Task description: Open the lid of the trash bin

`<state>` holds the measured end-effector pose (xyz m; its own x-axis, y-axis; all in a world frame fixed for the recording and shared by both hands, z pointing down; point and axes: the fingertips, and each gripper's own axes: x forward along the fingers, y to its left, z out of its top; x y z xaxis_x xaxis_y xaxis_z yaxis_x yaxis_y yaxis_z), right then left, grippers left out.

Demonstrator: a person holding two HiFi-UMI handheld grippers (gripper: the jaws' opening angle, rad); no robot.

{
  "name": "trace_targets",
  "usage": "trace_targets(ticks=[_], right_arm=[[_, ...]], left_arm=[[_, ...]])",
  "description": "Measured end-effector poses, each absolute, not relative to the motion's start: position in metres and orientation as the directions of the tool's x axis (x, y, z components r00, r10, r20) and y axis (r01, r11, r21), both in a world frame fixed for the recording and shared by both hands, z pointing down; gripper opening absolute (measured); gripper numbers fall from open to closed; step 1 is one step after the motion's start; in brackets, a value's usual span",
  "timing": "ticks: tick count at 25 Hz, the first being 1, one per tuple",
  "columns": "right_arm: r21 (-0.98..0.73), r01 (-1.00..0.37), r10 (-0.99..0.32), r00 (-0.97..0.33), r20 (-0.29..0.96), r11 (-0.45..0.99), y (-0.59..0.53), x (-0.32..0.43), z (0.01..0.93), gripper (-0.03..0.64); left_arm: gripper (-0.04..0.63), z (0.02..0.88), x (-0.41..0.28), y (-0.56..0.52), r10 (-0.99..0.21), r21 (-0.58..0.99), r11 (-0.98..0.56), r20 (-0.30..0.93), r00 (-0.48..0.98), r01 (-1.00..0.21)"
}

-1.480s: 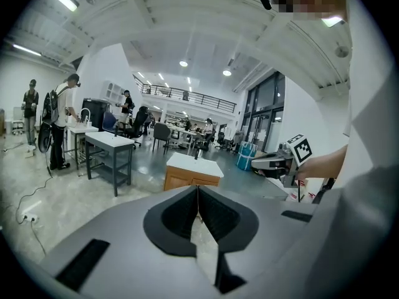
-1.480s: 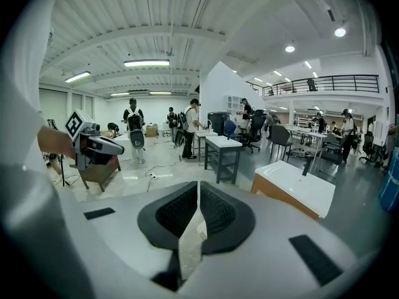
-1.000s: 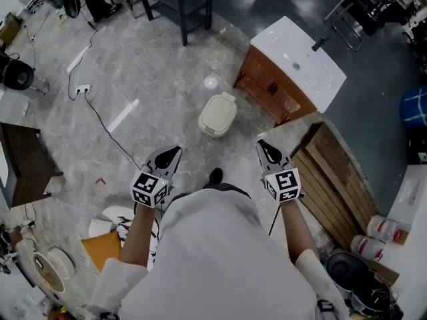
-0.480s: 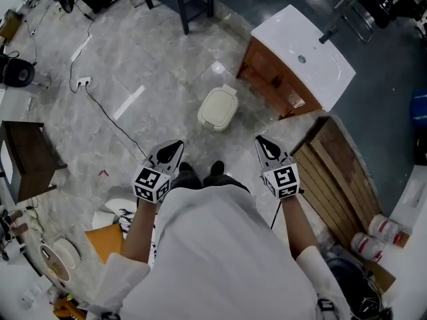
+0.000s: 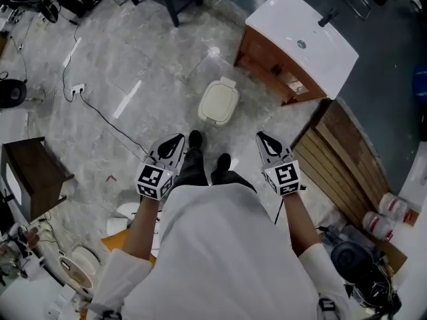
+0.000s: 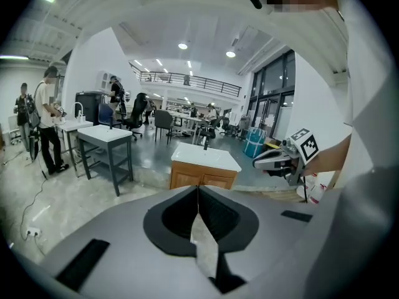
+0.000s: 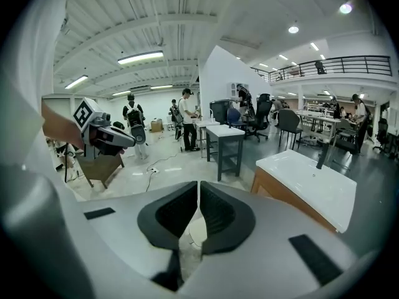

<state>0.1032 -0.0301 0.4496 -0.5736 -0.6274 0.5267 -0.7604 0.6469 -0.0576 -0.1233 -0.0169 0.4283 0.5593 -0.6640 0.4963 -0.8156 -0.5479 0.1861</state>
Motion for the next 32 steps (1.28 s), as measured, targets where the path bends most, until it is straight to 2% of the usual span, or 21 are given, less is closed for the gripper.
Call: trace_targets(ticks=[14, 32], right_arm=[[-0.066, -0.882, -0.670, -0.402, 0.624, 0.467, -0.050, 0.076, 0.474, 0.034], [-0.127, -0.936, -0.600, -0.311, 0.737, 0.329, -0.055, 0.043, 0.554, 0.035]], left_arm=[[0.018, 0.485, -0.122, -0.083, -0.418, 0.228, -0.757, 0.551, 0.722, -0.613], [0.020, 0.615, -0.093, -0.100, -0.157, 0.341, -0.827, 0.623, 0.766, -0.447]])
